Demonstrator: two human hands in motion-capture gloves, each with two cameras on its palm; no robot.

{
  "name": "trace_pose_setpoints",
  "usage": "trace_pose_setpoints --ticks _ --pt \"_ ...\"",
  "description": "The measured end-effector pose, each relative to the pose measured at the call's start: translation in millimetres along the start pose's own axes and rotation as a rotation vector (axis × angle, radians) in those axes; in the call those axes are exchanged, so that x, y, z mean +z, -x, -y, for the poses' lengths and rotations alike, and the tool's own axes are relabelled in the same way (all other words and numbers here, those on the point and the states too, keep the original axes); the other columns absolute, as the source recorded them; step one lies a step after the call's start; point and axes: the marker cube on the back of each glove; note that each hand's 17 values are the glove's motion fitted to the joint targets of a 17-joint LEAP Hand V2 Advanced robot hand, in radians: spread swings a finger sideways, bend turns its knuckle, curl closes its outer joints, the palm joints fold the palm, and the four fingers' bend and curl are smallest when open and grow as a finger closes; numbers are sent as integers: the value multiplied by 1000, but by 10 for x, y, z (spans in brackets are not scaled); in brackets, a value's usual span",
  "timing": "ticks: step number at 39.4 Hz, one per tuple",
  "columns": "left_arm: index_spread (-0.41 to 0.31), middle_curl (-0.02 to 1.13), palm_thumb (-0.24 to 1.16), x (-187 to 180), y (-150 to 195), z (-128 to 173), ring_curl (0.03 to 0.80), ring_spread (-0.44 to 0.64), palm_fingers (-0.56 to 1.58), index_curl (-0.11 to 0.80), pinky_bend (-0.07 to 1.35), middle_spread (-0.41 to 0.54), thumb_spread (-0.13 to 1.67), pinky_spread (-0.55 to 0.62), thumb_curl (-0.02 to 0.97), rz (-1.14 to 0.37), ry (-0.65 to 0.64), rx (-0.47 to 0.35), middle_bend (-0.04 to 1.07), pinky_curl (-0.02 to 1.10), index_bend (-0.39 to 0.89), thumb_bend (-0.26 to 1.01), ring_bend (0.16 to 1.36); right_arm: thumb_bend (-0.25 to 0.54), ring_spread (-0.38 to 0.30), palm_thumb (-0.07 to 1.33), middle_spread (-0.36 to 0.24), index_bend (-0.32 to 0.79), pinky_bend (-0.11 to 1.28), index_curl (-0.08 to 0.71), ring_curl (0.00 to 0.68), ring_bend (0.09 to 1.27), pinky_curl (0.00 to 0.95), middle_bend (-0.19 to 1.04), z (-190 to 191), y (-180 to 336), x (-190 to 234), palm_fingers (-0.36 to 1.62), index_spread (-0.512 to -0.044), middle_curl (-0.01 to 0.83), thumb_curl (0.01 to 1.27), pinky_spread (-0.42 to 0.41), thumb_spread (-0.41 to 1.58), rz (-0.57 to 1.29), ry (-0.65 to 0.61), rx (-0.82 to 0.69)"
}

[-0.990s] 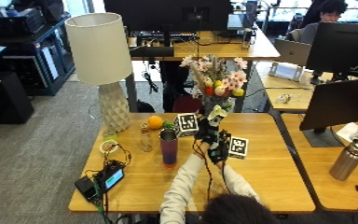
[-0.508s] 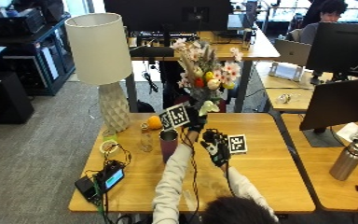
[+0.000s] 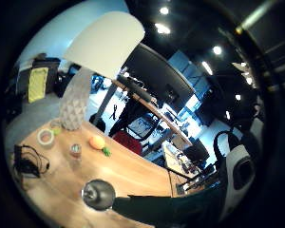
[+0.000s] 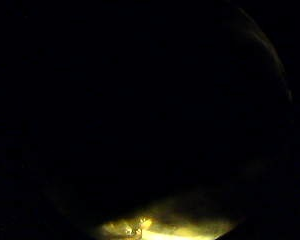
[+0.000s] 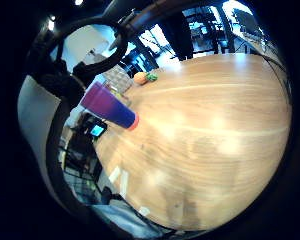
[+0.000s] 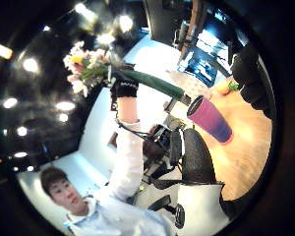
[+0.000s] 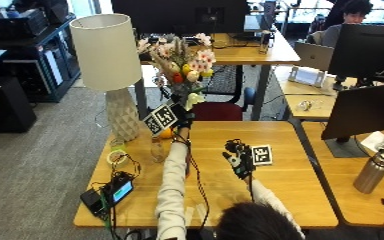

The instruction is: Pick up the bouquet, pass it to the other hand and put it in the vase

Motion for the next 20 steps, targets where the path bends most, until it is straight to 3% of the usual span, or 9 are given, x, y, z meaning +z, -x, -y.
trace_pose_setpoints --ticks 14,18,20 --pt "-350 565 825 36 718 -185 468 -397 1388 550 625 -372 452 -445 715 49 11 -72 741 440 308 -31 807 -23 -108 729 -86 101 429 314 421 614 357 416 -26 -154 -108 1079 -200 484 511 -18 994 -60 2 -32" --pt "-352 564 812 9 1011 -455 467 -397 1378 556 621 -371 438 -448 725 109 160 -117 743 435 297 -39 801 -23 -108 730 -86 103 406 308 421 603 351 416 -57 42 -94 1088 -199 484 505 -12 1002 127 19 -82" --pt "-335 556 731 -35 1199 -692 461 -397 1310 536 656 -368 461 -458 710 154 323 -144 724 442 211 -86 789 -21 -108 733 -86 109 399 306 421 597 350 412 -85 -101 -145 1093 -196 483 505 -10 1005 38 24 -56"
